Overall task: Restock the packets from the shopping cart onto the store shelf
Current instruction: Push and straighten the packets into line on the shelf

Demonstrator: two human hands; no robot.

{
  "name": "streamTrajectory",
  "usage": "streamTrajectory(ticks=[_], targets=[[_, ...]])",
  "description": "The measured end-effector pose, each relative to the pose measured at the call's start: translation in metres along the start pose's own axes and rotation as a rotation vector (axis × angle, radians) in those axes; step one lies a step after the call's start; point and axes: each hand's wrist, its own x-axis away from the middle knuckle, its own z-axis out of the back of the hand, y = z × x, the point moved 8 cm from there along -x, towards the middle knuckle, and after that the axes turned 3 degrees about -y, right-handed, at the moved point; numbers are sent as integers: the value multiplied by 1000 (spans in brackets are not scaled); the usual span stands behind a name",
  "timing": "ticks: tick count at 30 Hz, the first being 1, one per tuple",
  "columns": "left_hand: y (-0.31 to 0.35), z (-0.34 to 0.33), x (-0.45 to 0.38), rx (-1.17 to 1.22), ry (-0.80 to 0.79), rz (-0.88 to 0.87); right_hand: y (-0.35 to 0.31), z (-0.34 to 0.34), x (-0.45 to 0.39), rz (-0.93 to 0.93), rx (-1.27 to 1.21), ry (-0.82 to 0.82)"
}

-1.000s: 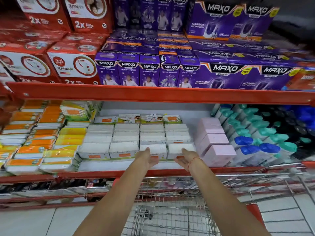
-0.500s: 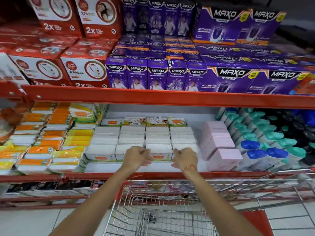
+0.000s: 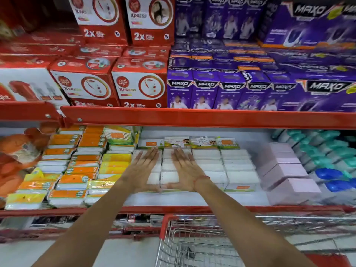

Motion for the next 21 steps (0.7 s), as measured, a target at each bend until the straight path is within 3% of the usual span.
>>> streamTrajectory(ticks=[5,15,21], targets=[[1,-7,1,124,-16,-5,6,-8,3,-1,-46,54],[2,-12,-5,75,26,25,4,-12,-7,14,43,65],[9,2,-2,119,83,18,13,-8,6,10,-35,40]])
